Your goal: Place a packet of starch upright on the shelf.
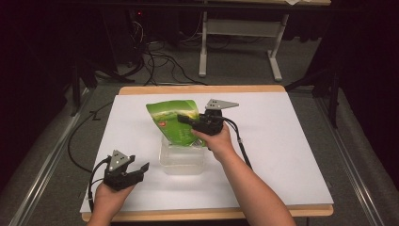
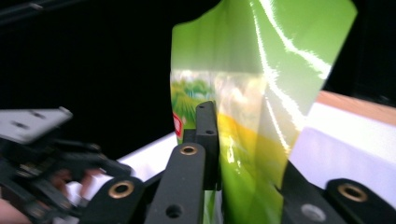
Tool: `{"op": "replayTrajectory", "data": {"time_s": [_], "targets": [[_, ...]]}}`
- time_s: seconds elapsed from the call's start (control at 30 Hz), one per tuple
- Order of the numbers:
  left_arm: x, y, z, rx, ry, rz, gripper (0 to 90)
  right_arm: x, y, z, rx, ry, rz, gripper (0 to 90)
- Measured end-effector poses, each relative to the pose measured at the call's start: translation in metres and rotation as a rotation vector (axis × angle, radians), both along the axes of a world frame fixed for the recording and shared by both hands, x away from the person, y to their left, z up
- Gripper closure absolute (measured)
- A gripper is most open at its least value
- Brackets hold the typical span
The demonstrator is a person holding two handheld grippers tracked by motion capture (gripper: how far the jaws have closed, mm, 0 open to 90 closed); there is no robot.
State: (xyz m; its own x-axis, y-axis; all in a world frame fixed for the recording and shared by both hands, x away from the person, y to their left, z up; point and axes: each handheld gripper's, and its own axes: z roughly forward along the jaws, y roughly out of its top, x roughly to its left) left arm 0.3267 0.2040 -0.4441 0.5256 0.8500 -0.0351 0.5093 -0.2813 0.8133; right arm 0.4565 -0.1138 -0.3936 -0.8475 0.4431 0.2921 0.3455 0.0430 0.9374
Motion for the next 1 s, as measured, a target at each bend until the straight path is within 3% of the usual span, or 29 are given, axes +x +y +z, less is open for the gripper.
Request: {"op": "replayTrajectory", "data": {"time_s": [0.07, 0.13, 0.23, 0.37, 0.4, 0.5, 0.63, 0.8, 1.0], "targets": [[0.0, 0.0, 0.0, 0.0, 0.001, -0.001, 37.4, 0.0, -0.003, -0.003, -0.019, 0.015, -0.014, 80.2], [0.0, -0.001, 0.0, 0.004, 0.001, -0.003, 37.5, -0.004, -0.013, -0.006, -0.061, 0.023, -0.046, 67.5], [0.001, -0.002, -0.001, 0.008, 0.003, -0.005, 37.5, -0.009, -0.022, -0.007, -0.063, 0.021, -0.05, 66.0], [0.001, -0.003, -0.001, 0.008, 0.011, -0.001, 37.5, -0.015, -0.028, -0.011, -0.108, 0.026, -0.049, 69.3], [0.001, -0.003, -0.001, 0.007, 0.006, 0.001, 37.4, -0.016, -0.025, -0.014, -0.123, 0.022, -0.057, 78.2], [0.001, -0.003, -0.002, 0.01, 0.013, 0.002, 37.4, -0.018, -0.023, -0.019, -0.133, 0.026, -0.073, 85.6], [0.001, -0.002, -0.002, 0.012, 0.01, 0.002, 37.5, -0.023, -0.023, -0.027, -0.192, 0.031, -0.088, 87.2], [0.0, -0.003, -0.001, 0.007, 0.007, -0.001, 37.5, -0.028, -0.023, -0.038, -0.212, 0.065, -0.106, 87.6], [0.0, -0.004, -0.001, 0.013, 0.009, -0.002, 37.5, -0.032, -0.021, -0.04, -0.257, 0.053, -0.111, 87.9]]}}
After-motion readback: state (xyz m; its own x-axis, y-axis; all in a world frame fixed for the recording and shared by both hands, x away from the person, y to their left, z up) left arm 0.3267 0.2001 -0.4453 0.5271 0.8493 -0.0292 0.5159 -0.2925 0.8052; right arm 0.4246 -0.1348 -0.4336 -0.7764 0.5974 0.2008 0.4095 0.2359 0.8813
